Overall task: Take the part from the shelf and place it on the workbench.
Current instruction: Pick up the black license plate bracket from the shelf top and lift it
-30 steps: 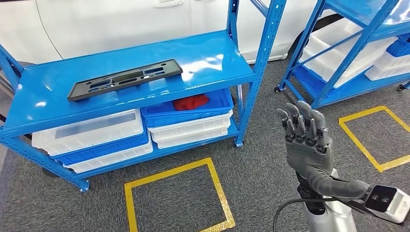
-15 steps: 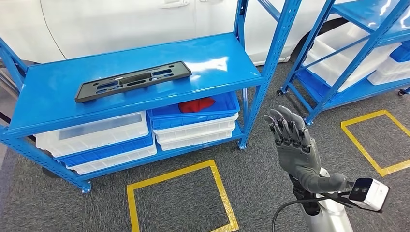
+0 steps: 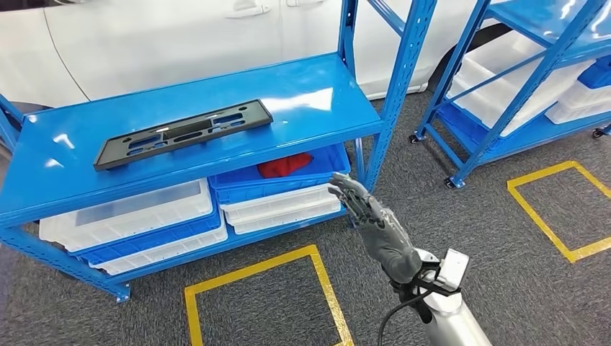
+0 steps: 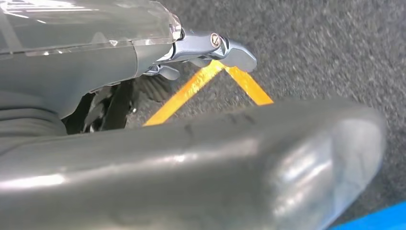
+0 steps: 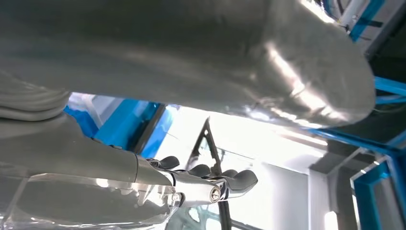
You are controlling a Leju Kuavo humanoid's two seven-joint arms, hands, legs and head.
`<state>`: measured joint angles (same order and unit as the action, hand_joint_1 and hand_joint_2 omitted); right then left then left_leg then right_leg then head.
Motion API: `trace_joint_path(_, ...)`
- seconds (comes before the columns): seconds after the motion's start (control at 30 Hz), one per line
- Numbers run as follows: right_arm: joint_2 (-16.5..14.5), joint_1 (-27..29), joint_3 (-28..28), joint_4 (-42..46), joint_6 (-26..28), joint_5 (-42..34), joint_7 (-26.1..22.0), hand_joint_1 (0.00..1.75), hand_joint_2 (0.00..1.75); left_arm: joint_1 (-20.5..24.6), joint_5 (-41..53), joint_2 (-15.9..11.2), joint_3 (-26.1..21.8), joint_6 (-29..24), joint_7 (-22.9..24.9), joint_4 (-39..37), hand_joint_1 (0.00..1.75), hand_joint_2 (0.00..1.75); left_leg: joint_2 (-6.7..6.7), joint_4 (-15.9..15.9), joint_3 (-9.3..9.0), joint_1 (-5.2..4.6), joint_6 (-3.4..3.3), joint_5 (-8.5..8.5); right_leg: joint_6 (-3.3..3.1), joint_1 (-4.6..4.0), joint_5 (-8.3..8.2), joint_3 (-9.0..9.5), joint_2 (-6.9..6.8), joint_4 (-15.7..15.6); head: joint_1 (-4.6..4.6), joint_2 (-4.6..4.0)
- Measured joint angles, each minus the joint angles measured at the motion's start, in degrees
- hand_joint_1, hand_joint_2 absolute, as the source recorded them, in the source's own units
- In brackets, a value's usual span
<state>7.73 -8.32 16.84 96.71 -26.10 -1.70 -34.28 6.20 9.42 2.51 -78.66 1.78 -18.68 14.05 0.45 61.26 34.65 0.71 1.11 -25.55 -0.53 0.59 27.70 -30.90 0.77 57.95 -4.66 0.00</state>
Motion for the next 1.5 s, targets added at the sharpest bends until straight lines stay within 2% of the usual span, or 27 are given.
trace_joint_path(0.03,0.01,0.04,0.71,-0.23,0.12,0.07,0.22,0.00,0.00,0.02,0.02,0.05,0.02,0.13,-0.06,-0.01,0.00,0.00,-0.01,-1.93,-0.78,-0.12,-0.34,0.37,0.32,-0.05,0.27,0.17,0.03,-0.02,0.00,0.00)
trace_joint_path(0.13,0.15,0.17,2.77,-0.84,-0.15,0.43,0.31,0.00,0.00,0.03,0.02,0.14,0.08,0.38,-0.16,-0.03,0.00,0.00,-0.04,-3.32,-1.68,-0.30,-1.57,-0.36,1.30,0.00,0.41,0.49,0.05,0.28,0.00,0.00)
trace_joint_path(0.2,0.41,0.12,4.01,-1.15,-0.68,0.60,0.07,0.00,0.00,0.03,-0.01,0.26,0.08,0.39,-0.16,-0.04,0.00,0.00,-0.06,-3.74,-2.85,-0.19,-2.37,-0.75,1.70,0.10,1.15,-0.31,-0.13,2.64,0.00,0.00)
trace_joint_path(0.23,0.53,0.06,4.59,-1.31,-0.92,0.64,-0.07,0.00,0.00,0.06,-0.01,0.32,0.08,0.37,-0.15,-0.04,0.00,0.00,-0.07,-3.90,-3.42,-0.17,-2.70,-1.02,1.86,0.16,2.12,-1.89,-0.24,5.44,0.00,0.00)
trace_joint_path(0.3,0.67,-0.02,5.54,-1.66,-1.23,0.65,-0.28,0.00,0.00,0.10,0.00,0.41,0.07,0.30,-0.13,-0.04,0.00,0.00,-0.06,-3.91,-4.21,-0.30,-3.13,-1.76,2.11,0.17,4.43,-6.85,-0.36,12.75,0.00,0.00)
trace_joint_path(0.37,0.84,-0.09,6.22,-2.15,-1.49,0.62,-0.46,0.00,0.00,0.01,-0.01,0.45,0.05,0.20,-0.11,-0.04,0.00,0.00,-0.14,-3.91,-5.25,-0.47,-3.19,-2.70,2.11,0.16,4.63,-10.73,-0.40,16.37,0.00,0.00)
trace_joint_path(0.4,0.93,-0.18,6.44,-2.38,-1.68,0.57,-0.58,0.00,0.00,-0.06,-0.01,0.49,0.05,0.16,-0.11,-0.04,0.00,0.00,-0.19,-3.91,-5.99,-0.54,-3.14,-3.27,1.91,0.11,3.18,-11.21,-0.41,15.24,0.00,0.00)
trace_joint_path(0.43,1.04,-0.30,6.56,-2.58,-1.85,0.49,-0.72,0.00,0.00,-0.10,-0.01,0.57,0.04,0.13,-0.11,-0.04,0.00,0.00,-0.24,-3.92,-6.86,-0.60,-3.08,-3.90,1.55,-0.01,0.82,-10.77,-0.43,12.34,0.00,0.00)
trace_joint_path(0.47,1.14,-0.44,6.61,-2.75,-1.97,0.39,-0.82,0.00,0.00,-0.16,-0.01,0.71,0.04,0.12,-0.10,-0.05,0.00,0.00,-0.27,-3.97,-7.58,-0.63,-3.00,-4.54,1.02,-0.26,-2.31,-9.81,-0.52,8.37,0.01,0.00)
trace_joint_path(0.53,1.34,-0.71,6.70,-3.10,-2.07,0.22,-0.94,0.00,0.00,-0.13,0.01,1.07,0.04,0.08,-0.11,-0.15,0.00,0.00,-0.28,-4.13,-8.59,-0.70,-2.56,-5.62,0.19,-0.93,-5.91,-8.28,-0.74,2.38,0.02,0.00)
trace_joint_path(0.57,1.42,-0.79,6.79,-3.23,-2.08,0.16,-0.97,0.00,0.00,-0.09,0.01,1.20,0.04,0.07,-0.11,-0.20,0.00,0.00,-0.24,-4.32,-8.99,-0.70,-2.24,-5.90,-0.11,-1.20,-6.52,-7.99,-0.79,1.00,0.04,0.00)
trace_joint_path(0.67,1.56,-1.00,7.01,-3.45,-2.10,0.01,-1.02,0.00,0.00,0.08,-0.01,1.22,0.04,-0.01,-0.14,-0.24,0.00,0.00,-0.11,-3.42,-9.56,-0.69,-1.29,-5.42,-0.82,-1.07,-5.73,-6.45,-0.57,-0.28,0.08,0.00)
trace_joint_path(0.73,1.62,-1.23,7.14,-3.55,-2.10,-0.07,-1.03,0.00,0.00,0.16,0.01,1.24,0.04,-0.03,-0.13,-0.27,0.00,0.00,-0.16,1.67,-7.04,-0.57,-0.96,-5.37,-1.26,-0.78,-5.04,-4.62,-0.49,-1.13,0.07,0.00)
trace_joint_path(0.77,1.62,-1.33,7.22,-3.60,-2.11,-0.09,-1.04,0.00,0.00,0.18,0.02,1.27,0.04,-0.05,-0.13,-0.29,0.00,0.00,-0.19,5.32,-4.79,-0.46,-0.82,-6.14,-1.38,-0.76,-4.54,-3.90,-0.48,-1.33,0.08,0.00)
trace_joint_path(0.83,1.63,-1.40,7.42,-3.80,-2.12,-0.09,-1.05,0.00,0.00,0.09,0.02,1.28,0.04,-0.13,-0.12,-0.30,0.00,0.00,-0.20,11.05,-0.14,-0.30,-0.46,-9.35,-1.43,-0.73,-3.38,-2.59,-0.40,-1.39,0.07,0.00)
trace_joint_path(0.87,1.63,-1.38,7.51,-3.93,-2.12,-0.09,-1.05,0.00,0.00,-0.03,-0.02,1.27,0.04,-0.19,-0.12,-0.30,0.00,0.00,-0.20,11.97,1.43,-0.19,-0.24,-10.58,-1.38,-0.71,-2.71,-1.78,-0.30,-1.38,0.07,0.00)
trace_joint_path(0.9,1.63,-1.38,7.58,-4.08,-2.13,-0.09,-1.06,0.00,0.00,-0.15,-0.03,1.27,0.03,-0.23,-0.12,-0.30,0.00,0.00,-0.19,11.16,2.21,-0.08,-0.04,-10.58,-1.27,-0.66,-2.01,-0.86,-0.19,-1.36,0.07,0.00)
trace_joint_path(0.93,1.63,-1.39,7.64,-4.21,-2.13,-0.09,-1.07,0.00,0.00,-0.24,-0.03,1.27,0.03,-0.26,-0.12,-0.30,0.00,0.00,-0.18,8.73,2.28,0.04,0.15,-9.00,-1.11,-0.59,-1.27,0.16,-0.10,-1.33,0.07,0.00)
trace_joint_path(1.0,1.63,-1.51,7.80,-4.48,-2.15,-0.10,-1.07,0.00,0.00,-0.43,-0.01,1.27,0.04,-0.27,-0.12,-0.31,0.00,0.00,-0.14,1.66,1.57,0.19,0.25,-2.50,-0.66,-0.52,0.23,1.82,-0.03,-1.13,0.08,0.00)
trace_joint_path(1.07,1.63,-1.74,7.96,-4.76,-2.16,-0.11,-1.05,0.00,0.00,-0.50,0.08,1.27,0.04,-0.26,-0.13,-0.34,0.00,0.00,-0.02,-2.31,1.15,-0.05,-0.43,1.49,0.05,-0.51,1.52,2.65,0.10,-0.88,0.08,0.00)
trace_joint_path(1.17,1.64,-2.18,8.05,-4.96,-2.19,-0.11,-1.07,0.00,0.00,-0.28,0.07,1.27,0.04,-0.26,-0.14,-0.37,0.00,0.00,-0.07,-3.02,0.01,-0.36,-1.99,1.28,1.19,-0.30,2.29,3.43,0.14,0.04,0.08,0.00)
trace_joint_path(1.23,1.77,-2.39,8.08,-5.00,-2.14,-0.14,-1.16,0.00,0.00,-0.15,-0.02,1.26,0.04,-0.30,-0.13,-0.37,0.00,0.00,-0.16,-3.41,-1.16,-0.29,-2.72,0.76,1.63,-0.09,2.86,1.88,-0.04,3.68,0.09,0.00)
trace_joint_path(1.33,2.11,-2.05,8.15,-5.25,-1.62,-0.16,-1.23,0.00,0.00,-0.16,0.00,1.25,0.04,-0.67,0.03,-0.37,0.00,0.00,-0.23,-3.52,-2.61,-0.37,-3.22,-0.54,2.13,0.09,6.33,-5.37,-0.21,13.77,0.09,0.00)
trace_joint_path(1.37,2.25,-1.87,8.20,-5.40,-1.33,-0.18,-1.18,0.00,0.00,-0.22,0.00,1.26,0.04,-0.88,0.18,-0.37,0.00,0.00,-0.30,-3.52,-3.23,-0.42,-3.25,-1.11,2.11,0.12,7.34,-7.45,-0.24,15.59,0.09,0.00)
trace_joint_path(1.4,2.41,-1.76,8.27,-5.59,-1.07,-0.20,-1.08,0.00,0.00,-0.29,0.00,1.26,0.03,-1.11,0.39,-0.37,0.00,0.00,-0.38,-3.52,-4.01,-0.46,-3.23,-1.74,1.99,0.11,7.39,-8.66,-0.27,15.56,0.09,0.00)
trace_joint_path(1.43,2.57,-1.71,8.35,-5.78,-0.87,-0.21,-0.89,0.00,0.00,-0.36,0.00,1.30,0.03,-1.35,0.58,-0.38,0.00,0.00,-0.45,-3.53,-4.90,-0.49,-3.18,-2.42,1.79,0.07,6.22,-9.05,-0.30,13.84,0.09,0.00)
trace_joint_path(1.5,2.88,-1.69,8.68,-6.24,-0.61,-0.14,-0.26,0.00,0.00,-0.48,0.00,1.48,0.02,-1.79,0.98,-0.42,0.00,0.00,-0.51,-3.52,-6.75,-0.57,-2.92,-3.86,1.12,-0.33,-0.04,-8.29,-0.40,6.87,0.09,0.00)
